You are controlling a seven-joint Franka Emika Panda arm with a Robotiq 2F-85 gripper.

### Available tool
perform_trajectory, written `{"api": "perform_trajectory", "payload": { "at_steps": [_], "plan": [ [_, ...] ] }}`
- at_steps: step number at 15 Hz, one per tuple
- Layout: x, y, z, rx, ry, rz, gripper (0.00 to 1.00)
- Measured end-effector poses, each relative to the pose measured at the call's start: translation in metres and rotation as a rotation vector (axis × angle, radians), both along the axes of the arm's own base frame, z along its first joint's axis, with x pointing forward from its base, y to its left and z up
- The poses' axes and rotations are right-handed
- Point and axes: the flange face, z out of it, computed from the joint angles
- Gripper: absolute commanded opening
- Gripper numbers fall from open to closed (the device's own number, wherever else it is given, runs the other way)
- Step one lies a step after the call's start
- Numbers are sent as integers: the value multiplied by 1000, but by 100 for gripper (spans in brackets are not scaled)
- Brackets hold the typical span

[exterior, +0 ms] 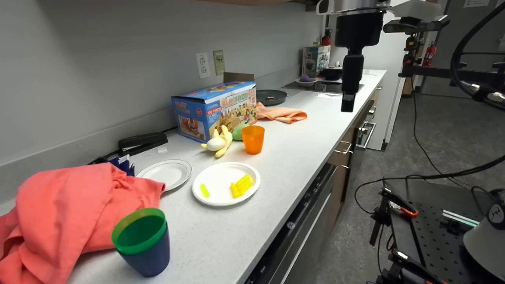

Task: Remove the fries from the cup and put them on the plate

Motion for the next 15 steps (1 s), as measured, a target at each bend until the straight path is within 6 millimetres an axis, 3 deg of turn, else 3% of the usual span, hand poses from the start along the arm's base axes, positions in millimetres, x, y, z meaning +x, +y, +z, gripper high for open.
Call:
{"api": "perform_trajectory", "payload": {
  "at_steps": [15],
  "plan": [
    [6,-4,1,-5,-40,-38,100]
  ]
}}
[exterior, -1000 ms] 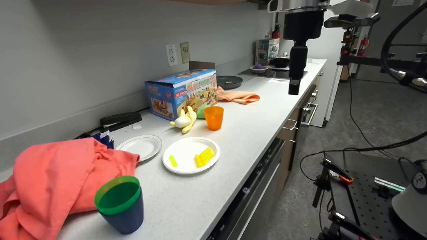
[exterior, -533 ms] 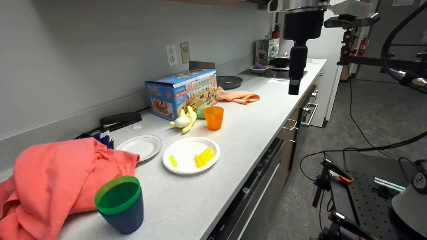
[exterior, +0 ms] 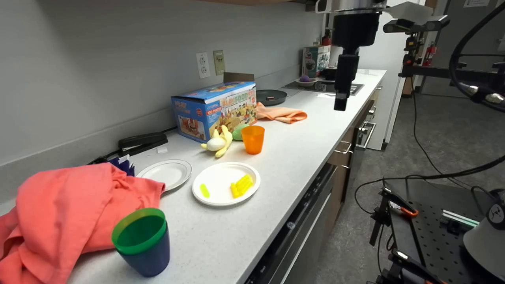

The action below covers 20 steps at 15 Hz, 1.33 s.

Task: Remove the fries from the cup and put them on the plate

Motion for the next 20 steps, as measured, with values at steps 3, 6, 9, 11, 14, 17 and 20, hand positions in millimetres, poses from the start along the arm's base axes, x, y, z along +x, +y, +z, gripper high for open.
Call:
{"api": "perform_trajectory", "payload": {
  "at_steps": [3,6,9,11,14,17,20],
  "plan": [
    [11,-7,-2,-12,-44,-39,100],
    [28,-20,-2,-12,-77,-70,100],
    [56,-38,4,-30,-108,-94,100],
    [77,-51,6,-49,-125,-104,100],
    [110,-63,2,-69,-143,-108,100],
    [126,-65,-2,-71,-136,-110,100],
    [128,-65,-2,-71,-137,-110,100]
  ]
}}
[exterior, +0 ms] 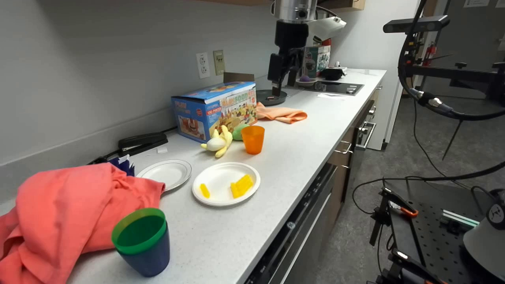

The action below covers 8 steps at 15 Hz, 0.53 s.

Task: Remove the fries from the cup and put them on the plate

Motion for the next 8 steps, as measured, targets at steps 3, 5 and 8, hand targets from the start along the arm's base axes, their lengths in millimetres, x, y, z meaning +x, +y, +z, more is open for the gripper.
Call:
{"api": "perform_trajectory", "payload": {
  "at_steps": [3,5,8],
  "plan": [
    [0,0,0,0,1,0,100],
    [2,-1,-4,0,3,-2,100],
    [11,-6,-17,4,-9,-28,100]
  ]
}}
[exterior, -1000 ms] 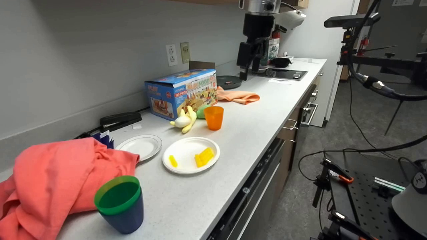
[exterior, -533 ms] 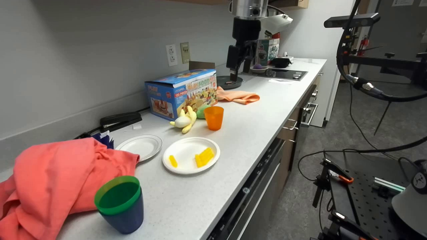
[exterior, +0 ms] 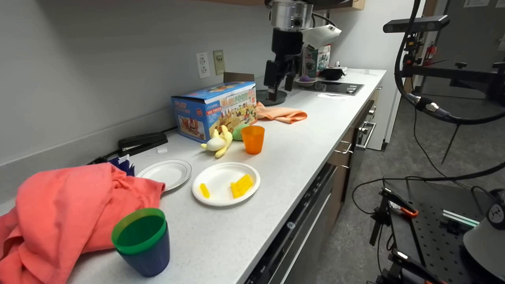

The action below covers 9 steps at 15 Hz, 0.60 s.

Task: Remove the fries from the cup and put them on the plate

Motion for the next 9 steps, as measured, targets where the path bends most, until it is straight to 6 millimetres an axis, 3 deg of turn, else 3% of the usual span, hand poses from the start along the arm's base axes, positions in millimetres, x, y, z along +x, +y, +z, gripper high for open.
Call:
{"api": "perform_trajectory", "payload": {
  "at_steps": [9],
  "plan": [
    [53,-3,-48,0,-7,0,100]
  ]
}}
